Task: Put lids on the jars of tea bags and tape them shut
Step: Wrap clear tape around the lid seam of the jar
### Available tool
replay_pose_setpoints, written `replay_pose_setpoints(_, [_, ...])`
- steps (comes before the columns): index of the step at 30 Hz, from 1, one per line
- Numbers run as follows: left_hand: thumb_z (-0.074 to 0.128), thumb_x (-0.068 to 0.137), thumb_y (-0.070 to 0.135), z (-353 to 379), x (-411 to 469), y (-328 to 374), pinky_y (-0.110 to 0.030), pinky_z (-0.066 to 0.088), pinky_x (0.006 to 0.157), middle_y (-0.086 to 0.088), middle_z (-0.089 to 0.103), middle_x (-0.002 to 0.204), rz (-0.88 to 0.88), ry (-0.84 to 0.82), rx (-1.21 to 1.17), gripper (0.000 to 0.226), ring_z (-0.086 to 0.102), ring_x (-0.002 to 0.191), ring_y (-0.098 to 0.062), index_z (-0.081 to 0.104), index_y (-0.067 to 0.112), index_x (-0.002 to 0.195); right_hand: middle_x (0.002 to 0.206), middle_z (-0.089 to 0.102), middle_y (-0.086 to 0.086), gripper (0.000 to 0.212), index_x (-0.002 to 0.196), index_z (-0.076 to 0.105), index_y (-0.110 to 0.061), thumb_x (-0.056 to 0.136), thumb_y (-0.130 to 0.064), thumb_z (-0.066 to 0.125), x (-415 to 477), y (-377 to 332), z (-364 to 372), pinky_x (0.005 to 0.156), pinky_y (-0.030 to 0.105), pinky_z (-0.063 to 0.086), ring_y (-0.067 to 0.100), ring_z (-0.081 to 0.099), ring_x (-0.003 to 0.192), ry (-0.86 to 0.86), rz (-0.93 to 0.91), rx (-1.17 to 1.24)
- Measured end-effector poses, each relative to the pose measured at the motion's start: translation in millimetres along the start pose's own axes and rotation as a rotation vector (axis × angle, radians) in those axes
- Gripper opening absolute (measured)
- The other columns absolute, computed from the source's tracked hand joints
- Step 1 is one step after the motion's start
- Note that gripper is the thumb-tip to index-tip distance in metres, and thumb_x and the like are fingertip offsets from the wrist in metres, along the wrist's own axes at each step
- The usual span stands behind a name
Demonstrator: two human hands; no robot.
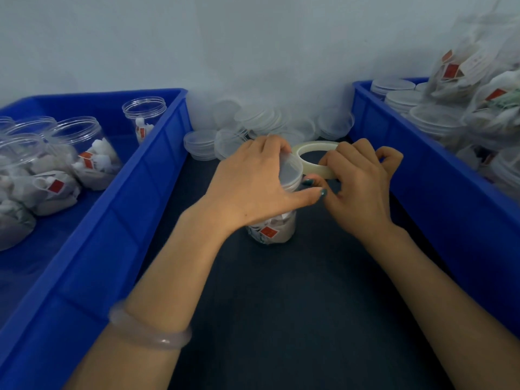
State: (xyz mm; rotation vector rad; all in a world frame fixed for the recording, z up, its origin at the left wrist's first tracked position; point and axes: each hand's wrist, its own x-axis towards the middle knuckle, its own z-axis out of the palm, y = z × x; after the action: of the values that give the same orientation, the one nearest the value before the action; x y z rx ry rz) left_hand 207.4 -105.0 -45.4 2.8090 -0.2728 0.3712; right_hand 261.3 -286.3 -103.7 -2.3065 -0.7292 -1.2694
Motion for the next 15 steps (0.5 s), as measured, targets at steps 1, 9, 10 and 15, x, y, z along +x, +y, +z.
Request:
replay_pose_setpoints(1, [0.053, 0.072, 0.082, 3, 0, 1, -0.028, 0.037, 0.083, 0.011, 0.052, 0.130, -0.013, 0.032, 0.000, 0.080, 0.049, 0.117, -0.011, 0.048, 0.027, 0.130, 0.081, 0.042, -0.011, 0.047, 0.075, 0.057, -0.016, 0.103, -0.052, 0.043, 0, 0, 0, 0.079, 0.035, 0.015, 0.020, 0.047, 0.081, -0.011, 0.000, -0.006])
replay_pose_setpoints(9, [0.061, 0.079, 0.067, 6, 1, -1, -0.031, 0.045, 0.085, 0.014, 0.056, 0.120, 0.002, 0.124, -0.099, 0.057, 0.051, 0.108, -0.009, 0.052, 0.030, 0.121, 0.086, 0.052, -0.007, 0.030, 0.085, 0.063, -0.019, 0.097, -0.034, 0.040, 5, -4, -7, 0.078, 0.035, 0.014, 0.019, 0.047, 0.088, -0.173, 0.033, 0.037])
replay_pose_setpoints(10, [0.062, 0.080, 0.063, 6, 1, -1, -0.032, 0.045, 0.085, 0.013, 0.057, 0.119, -0.001, 0.135, -0.111, 0.054, 0.051, 0.108, -0.010, 0.053, 0.029, 0.120, 0.087, 0.053, -0.007, 0.031, 0.087, 0.064, -0.019, 0.097, -0.034, 0.039, 5, -8, -7, 0.078, 0.035, 0.013, 0.019, 0.047, 0.089, -0.180, 0.066, 0.017])
replay_pose_setpoints(15, [0.066, 0.081, 0.054, 5, 2, 0, -0.030, 0.043, 0.081, 0.011, 0.059, 0.116, -0.014, 0.168, -0.128, 0.046, 0.053, 0.105, -0.012, 0.054, 0.027, 0.117, 0.089, 0.050, -0.005, 0.021, 0.091, 0.062, -0.019, 0.098, -0.022, 0.042, 4, -27, 0, 0.076, 0.032, 0.007, 0.022, 0.044, 0.093, -0.197, 0.226, -0.098])
